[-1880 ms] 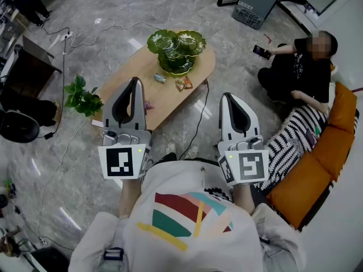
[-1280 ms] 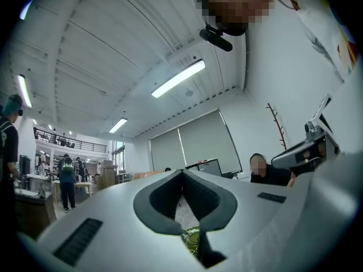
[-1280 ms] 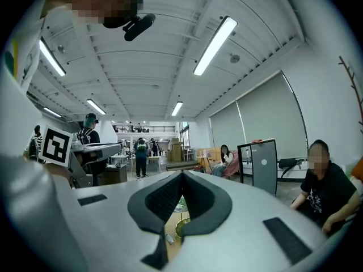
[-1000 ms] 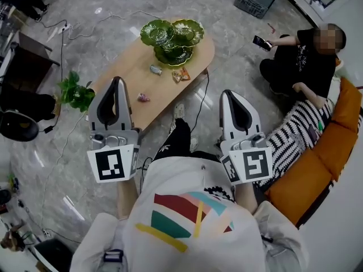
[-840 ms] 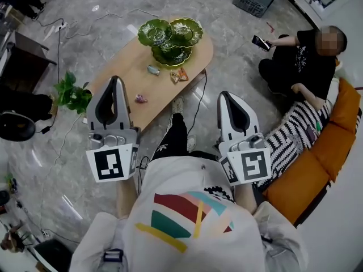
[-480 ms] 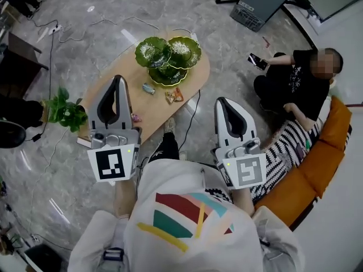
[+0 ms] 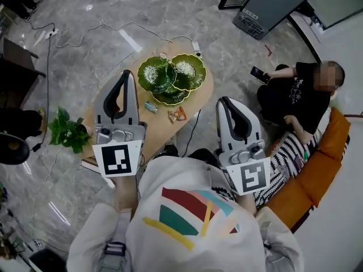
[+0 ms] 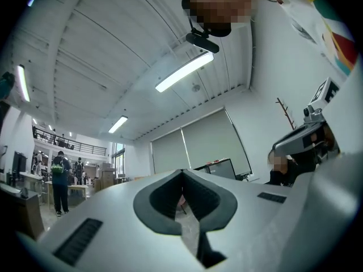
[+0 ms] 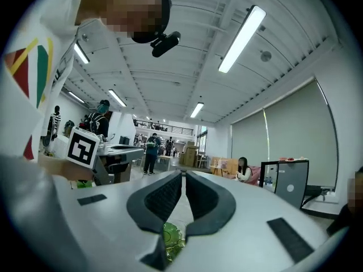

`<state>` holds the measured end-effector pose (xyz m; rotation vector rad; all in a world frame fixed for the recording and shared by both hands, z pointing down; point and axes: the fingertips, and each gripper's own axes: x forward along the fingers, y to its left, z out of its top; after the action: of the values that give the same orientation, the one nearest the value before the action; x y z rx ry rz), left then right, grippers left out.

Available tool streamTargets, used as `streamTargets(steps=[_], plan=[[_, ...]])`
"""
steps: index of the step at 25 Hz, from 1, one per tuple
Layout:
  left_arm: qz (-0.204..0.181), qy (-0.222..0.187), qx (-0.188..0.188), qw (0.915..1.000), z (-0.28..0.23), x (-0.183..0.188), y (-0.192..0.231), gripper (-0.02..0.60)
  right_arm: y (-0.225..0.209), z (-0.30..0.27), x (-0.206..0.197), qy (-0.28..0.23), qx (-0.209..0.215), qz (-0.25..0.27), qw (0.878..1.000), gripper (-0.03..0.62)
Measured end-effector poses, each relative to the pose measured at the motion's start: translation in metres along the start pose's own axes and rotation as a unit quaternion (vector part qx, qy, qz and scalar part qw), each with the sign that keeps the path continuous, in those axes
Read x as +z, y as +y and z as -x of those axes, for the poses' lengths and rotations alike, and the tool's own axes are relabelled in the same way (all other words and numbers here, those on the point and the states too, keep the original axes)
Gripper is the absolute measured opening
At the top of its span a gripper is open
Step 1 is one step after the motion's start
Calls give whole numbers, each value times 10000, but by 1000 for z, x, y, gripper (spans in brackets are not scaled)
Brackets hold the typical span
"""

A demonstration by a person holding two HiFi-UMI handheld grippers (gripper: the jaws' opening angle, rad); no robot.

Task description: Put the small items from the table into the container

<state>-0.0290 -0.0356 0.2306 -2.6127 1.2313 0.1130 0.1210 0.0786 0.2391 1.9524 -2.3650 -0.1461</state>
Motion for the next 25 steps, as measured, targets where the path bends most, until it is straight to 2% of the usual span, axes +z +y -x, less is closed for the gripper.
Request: streamTargets(steps=[2, 3, 4, 5, 8, 12, 16, 21, 25], plan=[[-55, -49, -9, 10000, -18, 2, 5, 8, -15, -9, -8, 34, -128, -221, 9997, 19], [-73, -34, -16, 10000, -24, 1, 6, 8, -22, -14, -13, 28, -178, -353, 9992, 69], [-99, 16, -15, 9999, -28, -2, 6, 8, -27, -20, -17, 25, -209, -428, 9989, 225], [-145, 94, -1, 9999, -31, -7, 7, 8, -31, -25, -21, 40, -226, -430, 9988, 273], [-312, 364, 151, 9987, -33, -26, 14, 8, -31, -46, -35, 149, 44, -363, 9992, 276], [-272, 618, 724, 9951, -30, -35, 32, 8, -14, -75, -44, 165, 1231, -724, 9896, 276], [-315, 774, 1072, 9907, -16, -42, 36, 8, 10, -92, -56, 319, 2071, -1006, 9726, 276], [104, 752, 1195, 9899, -2, -63, 28, 8, 52, -98, -107, 841, 2548, -733, 9605, 275], [118, 1088, 1127, 9876, 21, -88, 17, 8, 87, -95, -184, 1612, 2580, -1138, 9458, 276]])
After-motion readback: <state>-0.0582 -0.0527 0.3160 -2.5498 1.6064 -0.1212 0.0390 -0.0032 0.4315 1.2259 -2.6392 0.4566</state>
